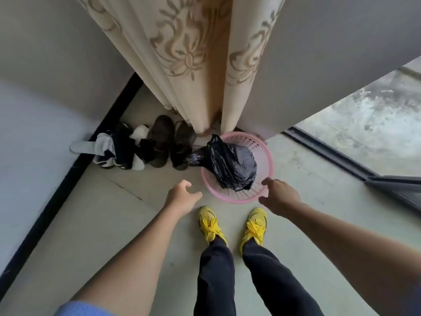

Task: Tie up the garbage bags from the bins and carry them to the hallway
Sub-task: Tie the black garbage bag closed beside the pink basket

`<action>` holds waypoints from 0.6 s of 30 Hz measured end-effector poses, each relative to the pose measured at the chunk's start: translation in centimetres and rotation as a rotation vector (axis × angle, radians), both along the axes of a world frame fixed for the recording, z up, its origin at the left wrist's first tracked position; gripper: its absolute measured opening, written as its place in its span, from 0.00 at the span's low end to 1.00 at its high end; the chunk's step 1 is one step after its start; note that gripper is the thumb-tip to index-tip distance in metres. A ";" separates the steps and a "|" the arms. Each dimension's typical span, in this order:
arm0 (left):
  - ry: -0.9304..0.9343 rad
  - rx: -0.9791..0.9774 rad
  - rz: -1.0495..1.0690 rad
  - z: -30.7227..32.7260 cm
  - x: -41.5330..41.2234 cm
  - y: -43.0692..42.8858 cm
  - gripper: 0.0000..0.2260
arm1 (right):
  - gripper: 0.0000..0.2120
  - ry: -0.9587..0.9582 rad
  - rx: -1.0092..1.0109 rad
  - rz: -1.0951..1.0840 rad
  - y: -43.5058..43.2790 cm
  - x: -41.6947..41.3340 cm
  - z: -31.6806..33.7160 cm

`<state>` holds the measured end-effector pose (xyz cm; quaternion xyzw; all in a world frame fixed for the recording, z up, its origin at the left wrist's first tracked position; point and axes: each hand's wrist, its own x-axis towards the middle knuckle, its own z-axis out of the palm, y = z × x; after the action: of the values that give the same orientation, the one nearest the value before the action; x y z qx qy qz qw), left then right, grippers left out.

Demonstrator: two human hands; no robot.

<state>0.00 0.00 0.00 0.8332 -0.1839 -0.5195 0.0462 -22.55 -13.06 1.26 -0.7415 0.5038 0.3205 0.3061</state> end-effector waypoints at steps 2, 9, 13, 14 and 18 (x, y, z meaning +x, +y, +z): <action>0.010 -0.046 0.094 -3.1 0.9 -0.5 0.29 | 0.29 -0.004 -0.006 -0.058 0.5 0.5 -3.2; 0.130 -0.364 0.663 -10.9 3.0 -6.2 0.28 | 0.59 -0.028 -0.079 -0.201 1.6 3.3 -15.9; 0.004 -0.420 0.419 -15.5 2.0 -6.9 0.16 | 0.61 -0.100 -0.084 -0.392 1.8 5.7 -21.5; -0.034 -0.433 0.389 -16.4 1.6 -6.8 0.12 | 0.55 -0.085 -0.088 -0.425 1.8 6.0 -22.6; -0.123 -0.379 0.349 -18.2 0.5 -5.4 0.08 | 0.11 -0.100 -0.089 -0.609 1.2 5.5 -22.8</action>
<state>0.51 -5.39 -18.17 0.8587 -0.1338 -0.4083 0.2792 -17.09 -11.88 -21.57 -0.5842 0.7004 0.1547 0.3798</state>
